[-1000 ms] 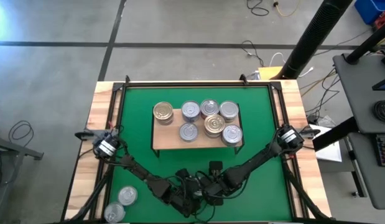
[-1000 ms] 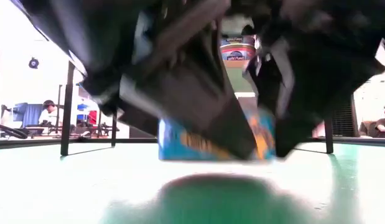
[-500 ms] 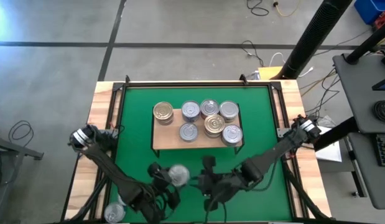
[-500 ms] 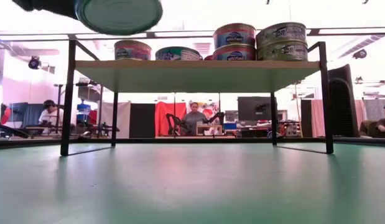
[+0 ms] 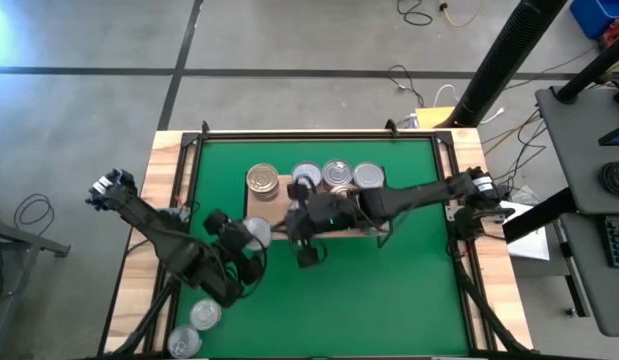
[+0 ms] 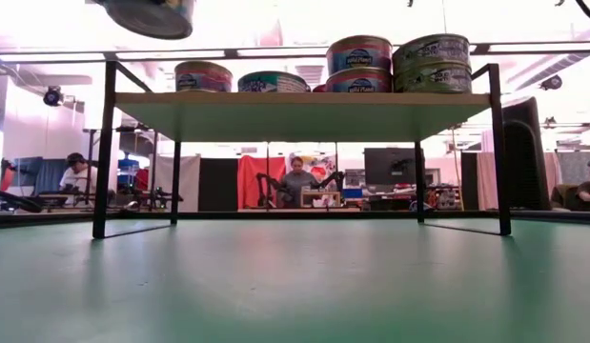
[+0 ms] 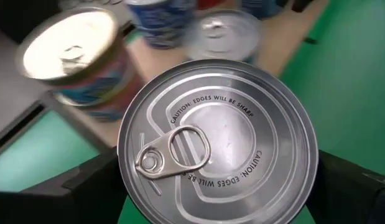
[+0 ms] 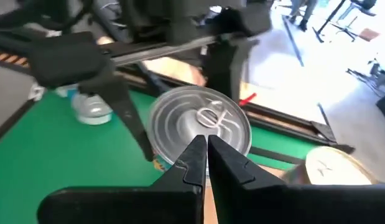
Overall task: Stack canned seafood by type on shelf
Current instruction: Put the right yellow and blue tuna can on the shelf
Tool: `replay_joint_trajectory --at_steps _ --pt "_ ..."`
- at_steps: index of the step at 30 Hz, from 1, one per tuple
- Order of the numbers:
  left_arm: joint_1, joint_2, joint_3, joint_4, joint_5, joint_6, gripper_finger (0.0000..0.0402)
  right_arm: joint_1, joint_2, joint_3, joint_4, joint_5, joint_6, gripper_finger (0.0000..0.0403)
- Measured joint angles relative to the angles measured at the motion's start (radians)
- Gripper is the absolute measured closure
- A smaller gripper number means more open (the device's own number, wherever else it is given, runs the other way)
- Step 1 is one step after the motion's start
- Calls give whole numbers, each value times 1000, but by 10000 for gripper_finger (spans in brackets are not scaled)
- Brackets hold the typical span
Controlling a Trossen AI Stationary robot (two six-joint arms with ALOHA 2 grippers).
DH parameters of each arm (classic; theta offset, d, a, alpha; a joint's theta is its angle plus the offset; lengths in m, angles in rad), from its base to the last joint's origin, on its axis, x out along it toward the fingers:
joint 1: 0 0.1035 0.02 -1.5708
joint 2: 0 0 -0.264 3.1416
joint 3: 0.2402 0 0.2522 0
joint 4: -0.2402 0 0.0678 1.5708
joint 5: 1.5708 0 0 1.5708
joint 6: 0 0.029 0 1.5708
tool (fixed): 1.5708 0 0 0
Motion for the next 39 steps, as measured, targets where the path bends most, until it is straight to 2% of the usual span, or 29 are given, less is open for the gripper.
replay_joint_trajectory --at_steps 4,8,11,18,24,33,39 --pt "69 -57 -35 11 21 83 26 -69 3 -2 15 -15 25 394" --pt "179 -80 -83 76 140 272 26 -107 39 -2 53 -16 79 394" --pt "241 -78 -97 111 166 355 25 -111 77 -3 60 -17 106 394" --pt "297 -80 -154 304 250 487 25 -108 116 -4 31 -20 113 394" --pt "297 -79 -201 360 274 489 6 -108 146 -4 29 -70 123 394" --pt "296 -56 -182 331 285 472 4 -106 172 -6 31 -78 163 394" --pt "296 -51 -175 296 321 386 3 -107 175 -14 12 -70 170 394"
